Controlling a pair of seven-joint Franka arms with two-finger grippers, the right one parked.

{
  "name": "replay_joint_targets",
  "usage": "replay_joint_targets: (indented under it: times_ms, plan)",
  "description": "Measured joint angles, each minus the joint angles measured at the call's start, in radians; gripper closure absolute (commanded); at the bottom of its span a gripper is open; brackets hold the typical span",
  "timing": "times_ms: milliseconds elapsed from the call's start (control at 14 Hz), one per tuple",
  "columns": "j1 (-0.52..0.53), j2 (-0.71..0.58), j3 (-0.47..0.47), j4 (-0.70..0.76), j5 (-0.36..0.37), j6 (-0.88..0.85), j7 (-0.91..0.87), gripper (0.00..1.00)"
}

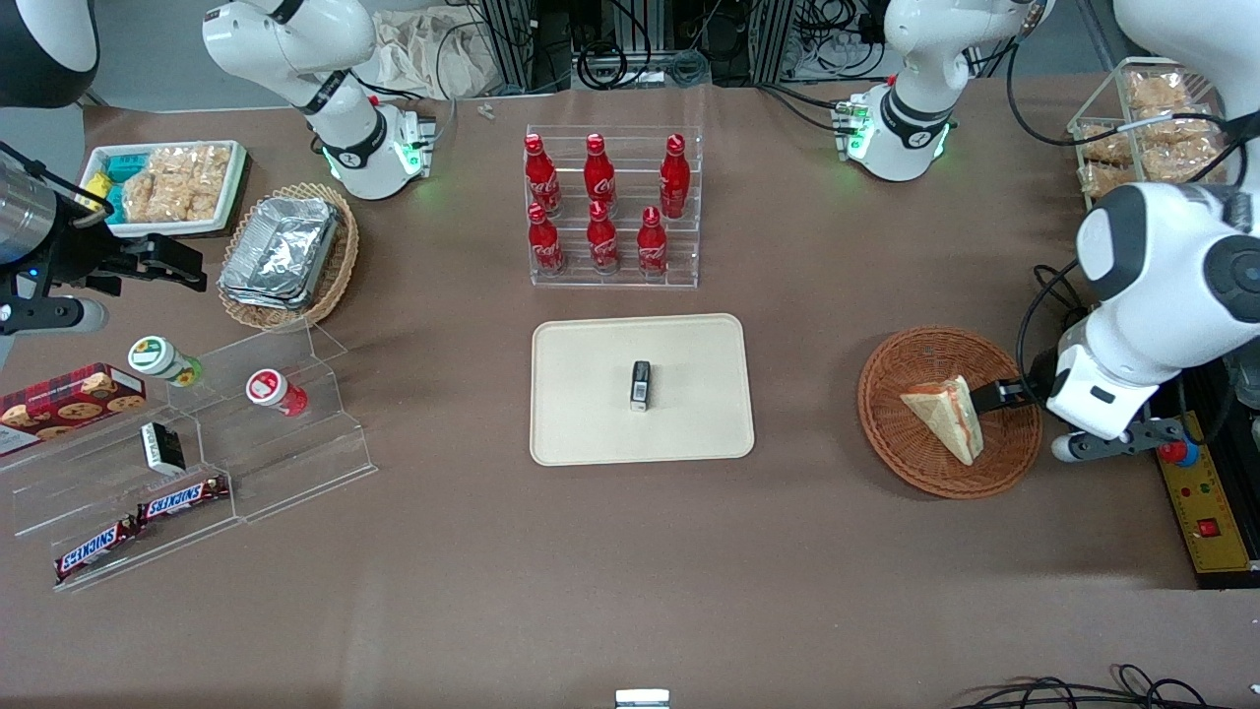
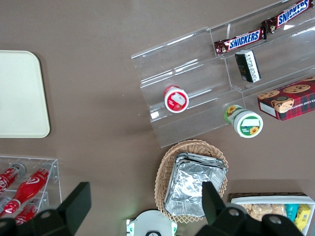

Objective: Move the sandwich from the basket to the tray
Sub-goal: 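Move the left gripper down over the sandwich in the wicker basket, then close the left gripper on the triangular sandwich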

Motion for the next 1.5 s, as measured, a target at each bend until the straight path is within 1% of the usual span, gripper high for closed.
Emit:
replay_joint_targets:
  times_ms: [143,357,714,1000,1071,1143,1214,1500]
  plan:
    - [0.008,-0.003,0.003,-0.102,-0.001,0.120,-0.123,0.00]
    - [0.007,0.012,-0.002,-0.150,-0.001,0.156,-0.251,0.00]
    - [0.007,0.068,-0.001,-0.190,-0.002,0.242,-0.377,0.00]
    - [0.007,0.117,0.000,-0.220,-0.006,0.286,-0.394,0.00]
    - [0.007,0.129,0.000,-0.222,-0.007,0.291,-0.395,0.30]
    - [0.007,0.139,0.000,-0.222,-0.008,0.300,-0.396,0.97]
    - [0.008,0.148,0.000,-0.222,-0.008,0.310,-0.398,1.00]
    - [0.008,0.149,-0.001,-0.207,-0.008,0.322,-0.417,1.00]
